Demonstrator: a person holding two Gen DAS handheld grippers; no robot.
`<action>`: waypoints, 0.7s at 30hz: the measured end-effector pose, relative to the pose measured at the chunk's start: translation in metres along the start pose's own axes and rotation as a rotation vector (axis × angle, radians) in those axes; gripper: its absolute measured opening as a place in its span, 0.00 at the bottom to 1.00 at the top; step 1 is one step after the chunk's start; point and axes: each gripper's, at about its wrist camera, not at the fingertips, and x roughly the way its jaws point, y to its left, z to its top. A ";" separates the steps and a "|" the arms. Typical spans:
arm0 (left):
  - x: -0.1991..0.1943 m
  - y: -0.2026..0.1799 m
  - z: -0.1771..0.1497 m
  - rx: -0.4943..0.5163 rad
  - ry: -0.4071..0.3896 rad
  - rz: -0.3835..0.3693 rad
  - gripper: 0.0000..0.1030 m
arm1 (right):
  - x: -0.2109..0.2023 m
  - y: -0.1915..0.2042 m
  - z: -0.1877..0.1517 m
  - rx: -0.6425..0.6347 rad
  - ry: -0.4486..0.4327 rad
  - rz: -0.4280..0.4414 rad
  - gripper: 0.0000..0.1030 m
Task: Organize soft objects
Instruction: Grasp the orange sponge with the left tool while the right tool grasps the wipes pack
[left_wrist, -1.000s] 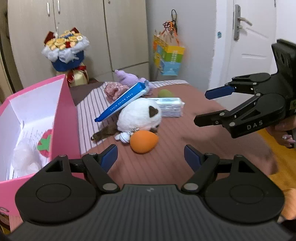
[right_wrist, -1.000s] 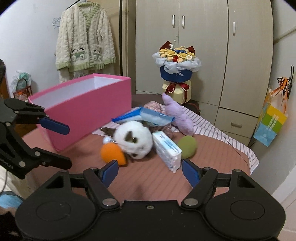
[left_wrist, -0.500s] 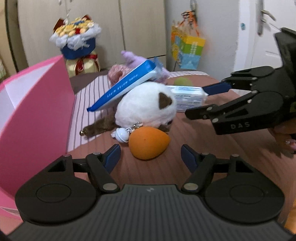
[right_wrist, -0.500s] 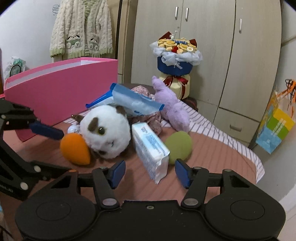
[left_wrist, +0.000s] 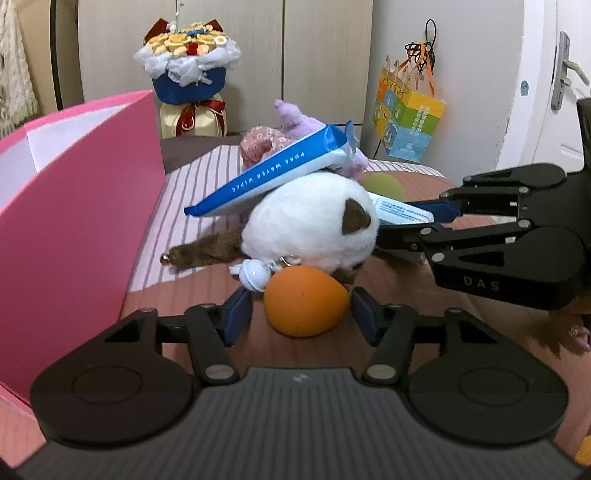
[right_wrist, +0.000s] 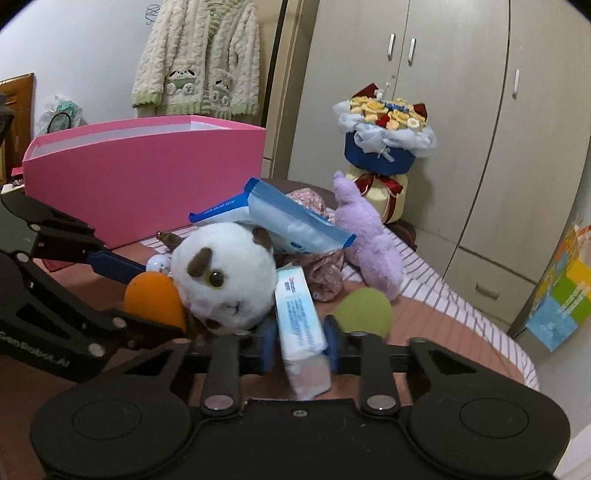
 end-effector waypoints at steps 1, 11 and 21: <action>0.000 0.001 0.000 -0.013 0.005 -0.017 0.45 | -0.001 0.000 -0.001 0.010 0.002 0.011 0.24; 0.001 0.002 -0.002 -0.026 -0.007 -0.016 0.45 | 0.017 0.004 0.000 0.049 0.063 0.009 0.25; -0.013 -0.001 -0.005 -0.004 -0.027 -0.023 0.43 | 0.008 0.010 -0.001 0.109 0.076 -0.022 0.22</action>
